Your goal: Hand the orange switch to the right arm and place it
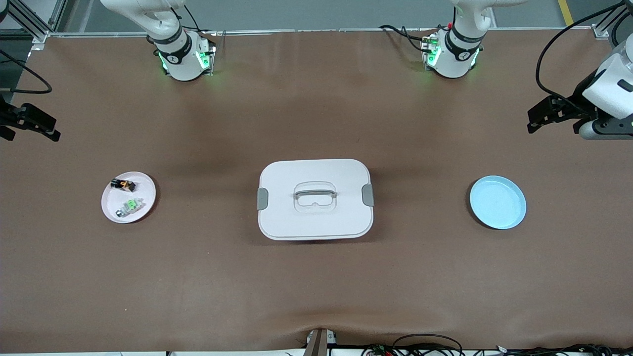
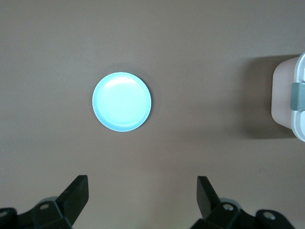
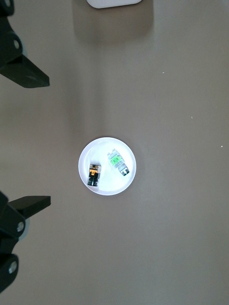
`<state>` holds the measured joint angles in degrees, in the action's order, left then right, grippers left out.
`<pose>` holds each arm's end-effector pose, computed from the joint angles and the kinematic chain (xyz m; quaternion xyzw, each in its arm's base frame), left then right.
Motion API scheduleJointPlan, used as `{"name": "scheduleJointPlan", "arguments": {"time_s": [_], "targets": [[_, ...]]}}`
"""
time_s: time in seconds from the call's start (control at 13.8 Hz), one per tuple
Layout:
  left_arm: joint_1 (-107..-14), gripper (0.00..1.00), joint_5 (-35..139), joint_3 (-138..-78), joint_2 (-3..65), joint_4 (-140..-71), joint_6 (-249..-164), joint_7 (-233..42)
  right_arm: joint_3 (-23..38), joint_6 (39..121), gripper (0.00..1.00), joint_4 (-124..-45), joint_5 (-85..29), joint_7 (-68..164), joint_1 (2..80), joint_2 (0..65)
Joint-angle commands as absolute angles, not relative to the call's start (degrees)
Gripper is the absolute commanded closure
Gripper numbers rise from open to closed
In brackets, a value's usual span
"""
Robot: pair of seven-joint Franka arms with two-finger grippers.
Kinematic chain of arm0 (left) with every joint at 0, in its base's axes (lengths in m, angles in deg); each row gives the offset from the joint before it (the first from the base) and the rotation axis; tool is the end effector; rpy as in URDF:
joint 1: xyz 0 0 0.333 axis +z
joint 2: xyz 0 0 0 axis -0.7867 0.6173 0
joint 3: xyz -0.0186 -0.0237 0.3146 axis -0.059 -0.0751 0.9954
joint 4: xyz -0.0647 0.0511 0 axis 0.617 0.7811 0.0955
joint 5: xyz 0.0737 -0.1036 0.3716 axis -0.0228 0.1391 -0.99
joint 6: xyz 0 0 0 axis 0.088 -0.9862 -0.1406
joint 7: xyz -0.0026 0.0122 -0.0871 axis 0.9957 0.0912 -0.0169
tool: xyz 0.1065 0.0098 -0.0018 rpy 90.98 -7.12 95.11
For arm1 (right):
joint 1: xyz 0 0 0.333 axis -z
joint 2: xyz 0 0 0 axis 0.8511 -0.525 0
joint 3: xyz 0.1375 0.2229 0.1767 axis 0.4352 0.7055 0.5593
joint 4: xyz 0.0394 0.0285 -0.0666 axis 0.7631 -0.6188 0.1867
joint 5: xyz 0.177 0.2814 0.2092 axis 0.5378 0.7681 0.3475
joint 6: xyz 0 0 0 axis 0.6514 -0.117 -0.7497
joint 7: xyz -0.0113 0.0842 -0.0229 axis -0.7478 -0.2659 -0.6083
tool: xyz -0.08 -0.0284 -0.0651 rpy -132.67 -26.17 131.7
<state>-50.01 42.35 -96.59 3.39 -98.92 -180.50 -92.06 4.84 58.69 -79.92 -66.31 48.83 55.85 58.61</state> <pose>0.5423 -0.0463 0.6215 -0.9998 0.0165 -0.0006 0.0092 0.5434 -0.0591 0.6229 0.9996 -0.0132 0.0208 0.0138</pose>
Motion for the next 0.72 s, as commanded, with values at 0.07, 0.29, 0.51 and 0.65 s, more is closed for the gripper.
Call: {"name": "scheduleJointPlan", "arguments": {"time_s": [0.07, 0.29, 0.51, 0.65], "targets": [[-49.9, 0.00, 42.0, -96.8, 3.7, -97.5, -179.3, -90.6, 3.9, 57.2, 0.00, -78.1, -65.5, 49.7, 54.6, 58.2], [-49.9, 0.00, 41.8, -96.9, 3.5, -97.5, -179.0, -90.6, 3.8, 53.5, 0.00, -75.7, -65.4, 50.2, 54.8, 58.4], [-49.8, 0.00, 41.8, -96.9, 3.6, -97.5, -179.0, -90.6, 4.0, 52.4, 0.00, -75.2, -63.8, 55.5, 54.8, 59.2], [-49.8, 0.00, 41.8, -97.0, 3.5, -97.5, -178.9, -90.6, 4.1, 51.2, 0.00, -75.1, -63.6, 54.6, 54.7, 59.5]]}}
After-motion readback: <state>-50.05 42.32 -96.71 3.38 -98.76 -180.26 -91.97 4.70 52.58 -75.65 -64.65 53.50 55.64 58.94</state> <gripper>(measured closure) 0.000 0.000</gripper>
